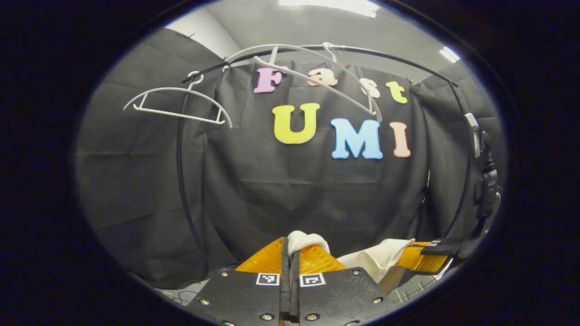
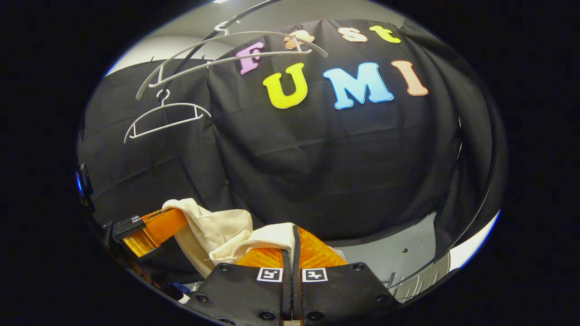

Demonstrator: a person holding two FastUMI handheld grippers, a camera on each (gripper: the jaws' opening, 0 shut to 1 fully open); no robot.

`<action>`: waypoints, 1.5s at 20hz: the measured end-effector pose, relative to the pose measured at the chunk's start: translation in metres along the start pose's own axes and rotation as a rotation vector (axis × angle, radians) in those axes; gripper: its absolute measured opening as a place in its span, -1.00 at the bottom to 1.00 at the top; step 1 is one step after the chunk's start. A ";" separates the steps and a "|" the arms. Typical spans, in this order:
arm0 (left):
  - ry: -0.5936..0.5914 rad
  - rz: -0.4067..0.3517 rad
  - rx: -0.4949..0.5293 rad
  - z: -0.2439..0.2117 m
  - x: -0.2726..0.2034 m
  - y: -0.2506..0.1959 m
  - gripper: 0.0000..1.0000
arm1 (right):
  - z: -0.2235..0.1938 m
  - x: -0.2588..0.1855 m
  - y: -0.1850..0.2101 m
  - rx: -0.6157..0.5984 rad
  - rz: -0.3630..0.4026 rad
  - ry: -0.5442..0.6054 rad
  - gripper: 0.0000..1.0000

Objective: Grasp the clothes on the hanger with both hands and then place them into the laundry hamper below.

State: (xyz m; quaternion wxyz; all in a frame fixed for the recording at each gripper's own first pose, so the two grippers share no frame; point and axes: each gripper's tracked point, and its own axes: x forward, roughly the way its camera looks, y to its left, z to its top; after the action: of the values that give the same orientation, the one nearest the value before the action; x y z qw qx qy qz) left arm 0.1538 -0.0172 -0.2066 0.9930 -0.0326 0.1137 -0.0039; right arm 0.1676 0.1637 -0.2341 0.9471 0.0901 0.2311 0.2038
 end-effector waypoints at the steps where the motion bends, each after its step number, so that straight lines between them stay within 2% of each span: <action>1: 0.026 0.005 0.001 -0.014 0.001 0.003 -0.98 | -0.013 0.003 -0.005 -0.001 -0.012 0.021 -0.97; 6: 0.156 0.033 0.024 -0.078 -0.003 0.014 -0.99 | -0.070 0.010 -0.023 0.005 -0.069 0.130 -0.96; 7: 0.184 0.037 0.030 -0.090 -0.001 0.016 -0.97 | -0.080 0.011 -0.025 -0.003 -0.078 0.154 -0.88; 8: 0.213 0.036 0.035 -0.105 -0.002 0.016 -0.97 | -0.086 0.011 -0.027 -0.014 -0.089 0.173 -0.96; 10: 0.267 0.032 0.056 -0.127 -0.007 0.016 -0.99 | -0.100 0.006 -0.031 -0.032 -0.108 0.216 -0.89; 11: 0.299 0.027 0.067 -0.137 -0.010 0.015 -0.96 | -0.108 0.003 -0.032 -0.038 -0.115 0.236 -0.78; 13: 0.354 -0.002 0.076 -0.154 -0.018 0.010 -0.97 | -0.118 -0.005 -0.032 -0.060 -0.138 0.279 -0.77; 14: 0.377 -0.010 0.080 -0.163 -0.020 0.008 -0.98 | -0.122 -0.006 -0.033 -0.073 -0.143 0.299 -0.69; 15: 0.399 -0.022 0.083 -0.170 -0.026 0.006 -0.64 | -0.125 -0.009 -0.035 -0.091 -0.155 0.314 -0.46; 16: 0.415 -0.032 0.087 -0.176 -0.032 0.005 -0.29 | -0.128 -0.013 -0.039 -0.109 -0.170 0.330 -0.37; 18: 0.434 -0.023 0.116 -0.182 -0.046 0.010 0.39 | -0.139 -0.022 -0.046 -0.136 -0.191 0.370 -0.34; 20: 0.464 -0.009 0.134 -0.189 -0.055 0.021 0.72 | -0.147 -0.032 -0.046 -0.152 -0.194 0.402 0.51; 21: 0.481 -0.004 0.134 -0.193 -0.060 0.025 0.82 | -0.151 -0.036 -0.047 -0.158 -0.200 0.415 0.73; 24: 0.581 0.002 0.157 -0.211 -0.073 0.038 0.82 | -0.168 -0.053 -0.054 -0.210 -0.246 0.492 0.73; 26: 0.620 0.005 0.174 -0.213 -0.077 0.045 0.82 | -0.181 -0.059 -0.052 -0.244 -0.248 0.562 0.73; 27: 0.610 0.002 0.179 -0.207 -0.075 0.049 0.82 | -0.183 -0.065 -0.053 -0.265 -0.253 0.595 0.59; 28: 0.607 -0.007 0.184 -0.203 -0.075 0.049 0.82 | -0.179 -0.066 -0.050 -0.267 -0.245 0.593 0.69; 29: 0.606 -0.016 0.190 -0.198 -0.073 0.051 0.83 | -0.171 -0.069 -0.044 -0.261 -0.248 0.574 0.96; 30: 0.598 -0.026 0.197 -0.193 -0.079 0.051 0.83 | -0.162 -0.070 -0.040 -0.253 -0.248 0.555 1.00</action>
State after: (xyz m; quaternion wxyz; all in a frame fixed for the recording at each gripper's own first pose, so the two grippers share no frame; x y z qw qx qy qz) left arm 0.0335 0.0226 -0.3803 0.9137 0.0650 0.3994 -0.0369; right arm 0.0475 0.1102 -0.3580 0.8693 -0.1160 0.4624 0.1310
